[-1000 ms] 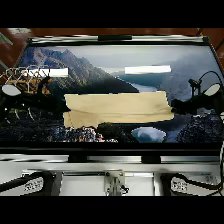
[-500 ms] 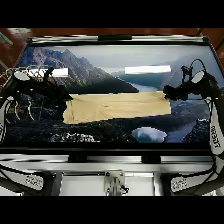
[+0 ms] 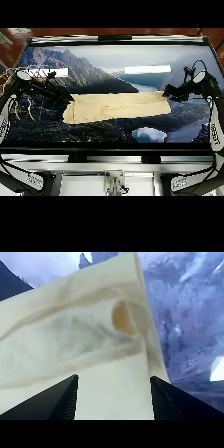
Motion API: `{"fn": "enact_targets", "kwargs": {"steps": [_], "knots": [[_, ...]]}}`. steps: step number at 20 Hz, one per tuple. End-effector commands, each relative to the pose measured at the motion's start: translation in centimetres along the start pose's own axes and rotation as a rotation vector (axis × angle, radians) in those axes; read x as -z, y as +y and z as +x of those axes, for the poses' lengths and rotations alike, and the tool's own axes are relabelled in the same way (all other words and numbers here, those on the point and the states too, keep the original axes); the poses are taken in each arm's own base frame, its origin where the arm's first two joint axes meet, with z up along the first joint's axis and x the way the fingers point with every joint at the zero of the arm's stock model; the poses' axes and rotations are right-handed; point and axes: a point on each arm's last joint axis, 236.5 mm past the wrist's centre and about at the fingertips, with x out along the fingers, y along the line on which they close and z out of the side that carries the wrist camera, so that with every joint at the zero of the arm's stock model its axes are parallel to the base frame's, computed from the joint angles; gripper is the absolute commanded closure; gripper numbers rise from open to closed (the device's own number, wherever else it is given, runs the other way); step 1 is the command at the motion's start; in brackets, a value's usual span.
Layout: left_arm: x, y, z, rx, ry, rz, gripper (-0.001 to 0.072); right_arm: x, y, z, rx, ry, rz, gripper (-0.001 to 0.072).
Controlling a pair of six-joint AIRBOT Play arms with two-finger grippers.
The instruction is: Fold the shirts.
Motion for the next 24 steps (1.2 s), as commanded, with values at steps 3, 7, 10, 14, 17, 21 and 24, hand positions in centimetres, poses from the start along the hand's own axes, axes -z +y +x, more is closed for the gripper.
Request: {"fn": "enact_targets", "kwargs": {"steps": [3, 7, 10, 14, 17, 21, 24], "knots": [[0.3, -1.8, -1.7, 0.006, 0.004, 0.031, 0.0273, -0.4, -1.1, 0.2, -0.085, 0.004, 0.082, 0.0124], [0.3, -1.9, -1.8, 0.005, 0.001, 0.034, 0.0273, 1.8, -1.2, 3.2, -0.122, 0.113, 0.105, 0.0124], [0.3, -1.9, -1.7, 0.006, 0.002, 0.039, 0.0273, 3.3, -0.8, 4.7, -0.162, 0.186, 0.139, 0.0124], [0.2, -2.3, -1.3, 0.004, 0.001, 0.063, 0.0273, 4.7, 0.4, 5.3, -0.216, 0.256, 0.164, 0.0446], [-0.1, -3.4, -1.0, 0.036, -0.011, 0.068, 0.0274, 4.1, 2.6, 3.9, -0.308, 0.229, 0.107, 0.0651], [-1.9, -7.2, -0.3, 0.151, -0.089, 0.074, 0.0399, 1.9, 5.5, -2.9, -0.347, 0.084, -0.008, 0.065], [-2.6, -12.2, 3.2, 0.203, -0.125, 0.13, 0.059, 1.9, 8.1, -9.8, -0.36, -0.001, -0.045, 0.0651]]}}
